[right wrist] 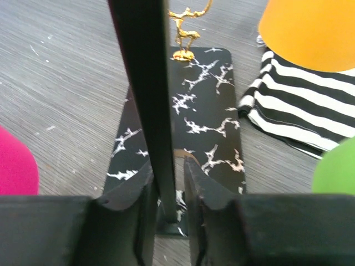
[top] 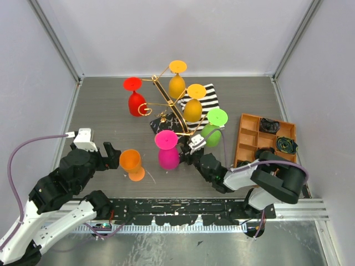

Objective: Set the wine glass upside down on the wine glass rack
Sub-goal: Move the wine rack to the center of the board.

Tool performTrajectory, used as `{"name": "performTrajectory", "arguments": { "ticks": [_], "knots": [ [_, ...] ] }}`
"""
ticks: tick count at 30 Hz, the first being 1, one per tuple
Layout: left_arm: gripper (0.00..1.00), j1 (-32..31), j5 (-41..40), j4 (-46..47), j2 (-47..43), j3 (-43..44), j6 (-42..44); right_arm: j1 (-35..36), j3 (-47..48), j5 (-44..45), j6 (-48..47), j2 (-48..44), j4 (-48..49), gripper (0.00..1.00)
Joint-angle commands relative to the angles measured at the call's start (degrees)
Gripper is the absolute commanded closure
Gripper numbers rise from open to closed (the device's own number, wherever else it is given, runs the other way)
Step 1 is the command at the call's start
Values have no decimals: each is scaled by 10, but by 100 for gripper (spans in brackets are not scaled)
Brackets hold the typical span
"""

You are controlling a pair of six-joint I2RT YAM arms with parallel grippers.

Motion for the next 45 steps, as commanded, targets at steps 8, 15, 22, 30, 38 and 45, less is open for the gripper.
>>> {"name": "performTrajectory", "arguments": {
  "ticks": [8, 15, 22, 30, 38, 45],
  "knots": [
    [2, -1, -12, 20, -3, -4, 6, -65, 93, -110, -30, 102, 94, 95],
    [2, -1, -14, 21, -4, -6, 6, -103, 214, -190, -34, 206, 64, 96],
    [2, -2, -16, 21, -3, -7, 6, -117, 336, -207, -12, 299, 25, 94],
    [2, -1, -17, 20, -3, -6, 5, -120, 350, -219, -15, 306, 20, 77],
    [2, -1, -13, 23, 3, -7, 6, -104, 251, -233, -30, 226, 61, 31],
    [2, -1, -12, 23, 4, -8, 7, -46, 134, -228, -38, 205, 165, 30]
  ]
}}
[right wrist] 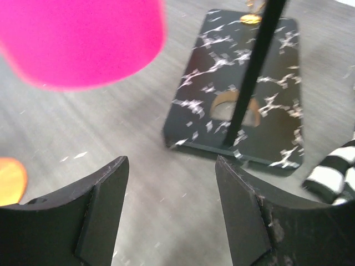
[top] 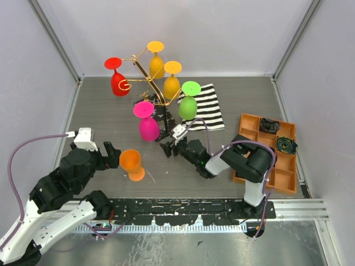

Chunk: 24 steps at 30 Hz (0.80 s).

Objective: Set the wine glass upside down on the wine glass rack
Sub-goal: Move the wine rack to the center of the board, then pick up the wine glass at the center of the board.

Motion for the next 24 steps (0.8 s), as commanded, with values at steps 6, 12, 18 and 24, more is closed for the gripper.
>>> {"name": "performTrajectory", "arguments": {
  "ticks": [6, 12, 18, 24],
  "knots": [
    [2, -1, -1, 22, 2, -9, 7, 122, -104, -5, -1, 35, 251, 30],
    [2, -1, 4, 23, 6, -9, 9, 176, -58, -15, 10, 116, 308, 30],
    [2, -1, 7, 25, 5, -9, 10, 201, 3, -32, 6, 160, 308, 30],
    [2, -1, 7, 26, 4, -10, 10, 207, 54, -45, 13, 192, 308, 31]
  ]
}}
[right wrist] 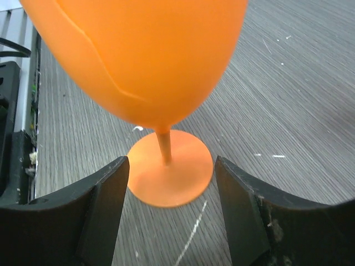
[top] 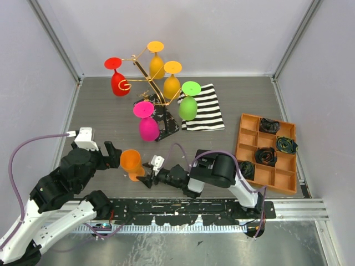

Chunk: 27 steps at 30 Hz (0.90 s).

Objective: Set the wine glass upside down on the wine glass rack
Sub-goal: Pick up the wine glass at the center of the board.

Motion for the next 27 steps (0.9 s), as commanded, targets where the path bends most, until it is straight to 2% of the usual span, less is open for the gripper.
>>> {"name": "performTrajectory", "arguments": {
  "ticks": [1, 12, 22, 27],
  "knots": [
    [2, -1, 0, 19, 2, -9, 6, 4, 37, -12, 7, 18, 101, 32],
    [2, -1, -2, 18, 5, -9, 6, 4, 94, 4, -3, 64, 101, 41],
    [2, -1, -3, 18, 5, -9, 6, 4, 113, 3, -8, 82, 100, 63],
    [2, -1, -3, 18, 4, -8, 6, 4, 105, 4, -12, 85, 100, 68]
  ]
}}
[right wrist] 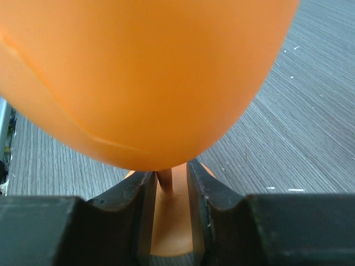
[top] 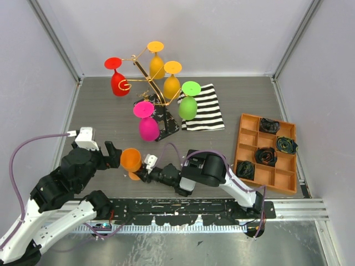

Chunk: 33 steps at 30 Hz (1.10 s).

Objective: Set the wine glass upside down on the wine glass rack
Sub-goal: Pick up the wine glass at the center of the board.

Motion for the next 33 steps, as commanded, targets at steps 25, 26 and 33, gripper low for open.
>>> {"name": "performTrajectory", "arguments": {
  "ticks": [25, 26, 33],
  "knots": [
    [2, -1, 79, 22, -74, 46, -64, 47, -224, 24, -150, -392, 18, 99],
    [2, -1, 94, 29, -77, 39, -76, 49, -219, 24, -162, -424, -17, 99],
    [5, -1, 199, 148, -73, 4, -167, 54, -142, 62, -201, -572, -141, 99]
  ]
}}
